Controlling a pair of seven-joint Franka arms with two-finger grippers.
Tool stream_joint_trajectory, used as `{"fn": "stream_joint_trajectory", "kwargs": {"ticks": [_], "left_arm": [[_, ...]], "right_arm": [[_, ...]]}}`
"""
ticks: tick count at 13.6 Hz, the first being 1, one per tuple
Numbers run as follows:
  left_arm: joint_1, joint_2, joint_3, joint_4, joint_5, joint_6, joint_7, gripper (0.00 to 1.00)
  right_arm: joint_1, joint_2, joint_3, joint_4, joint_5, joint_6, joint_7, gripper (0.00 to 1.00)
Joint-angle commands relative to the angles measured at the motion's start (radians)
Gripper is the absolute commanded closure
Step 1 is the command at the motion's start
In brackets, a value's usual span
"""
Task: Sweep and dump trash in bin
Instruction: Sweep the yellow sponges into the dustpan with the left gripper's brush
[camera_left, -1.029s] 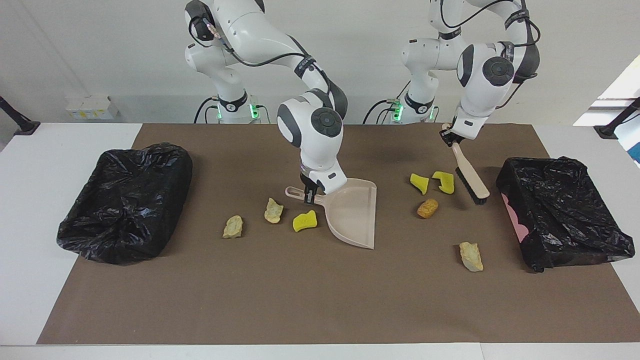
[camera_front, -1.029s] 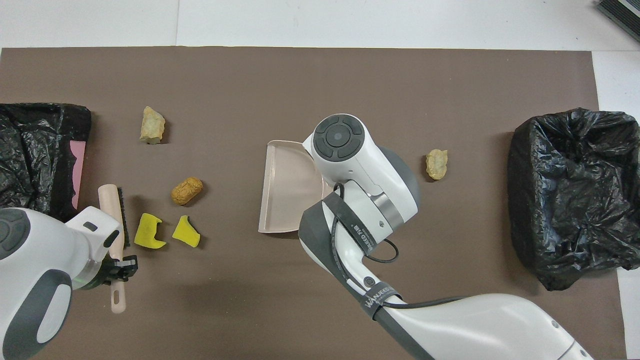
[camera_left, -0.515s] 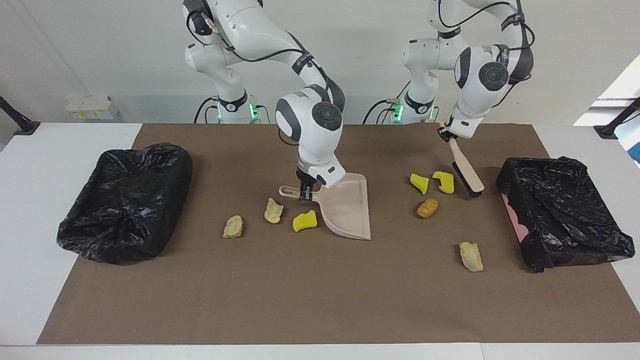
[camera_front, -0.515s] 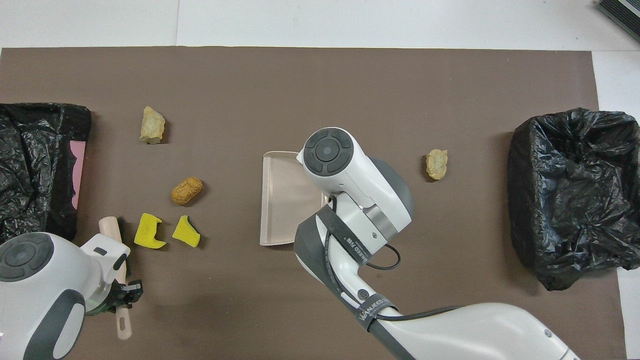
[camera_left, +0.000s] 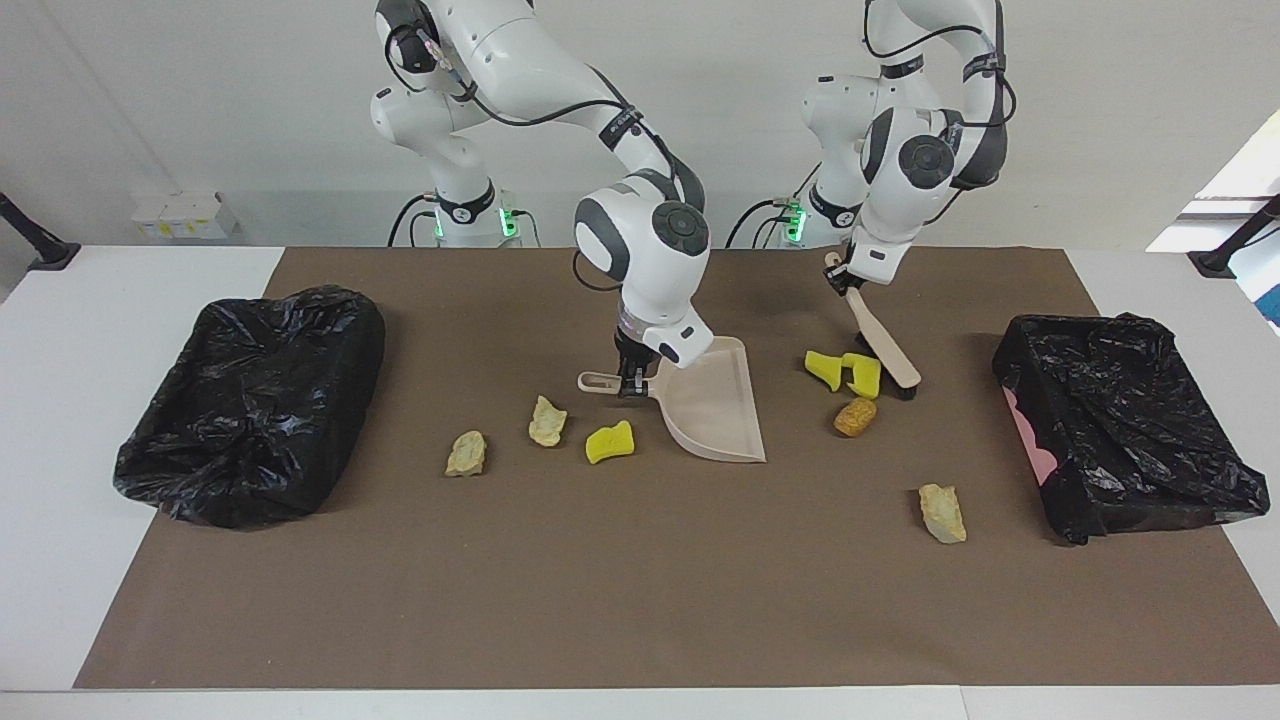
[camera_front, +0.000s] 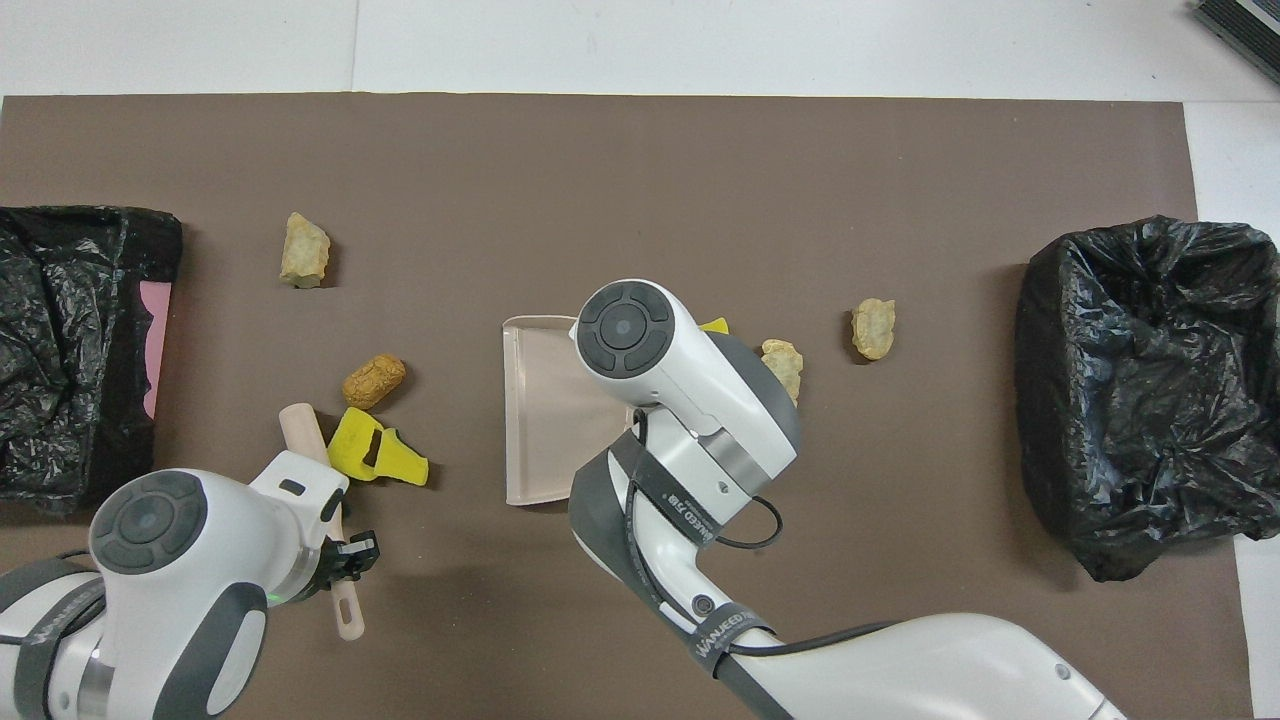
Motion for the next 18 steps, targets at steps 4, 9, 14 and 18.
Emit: {"fn": "stream_joint_trajectory", "kwargs": {"ticks": [4,9,14,18], "left_arm": [[-0.147,0.183,0.006,0.102,-0.072,0.179,0.037,1.0],[-0.291,0.197,0.004,0.131,-0.168,0.219,0.037,1.0],[-0.324,0.228,0.006,0.238,-0.236,0.148,0.037,1.0],[-0.246,0.218,0.018,0.341,-0.219,0.018,0.066,1.0]], "right_arm": [[-0.003,0.016,0.007,-0.016,-0.009,0.046,0.027,1.0],[-0.006,0.016,0.007,-0.018,-0.006,0.052,0.028,1.0],[-0.008,0.016,0.007,-0.015,-0.006,0.027,0.065,1.0],[-0.008,0.016,0.007,-0.009,-0.006,0.021,0.09,1.0]]}}
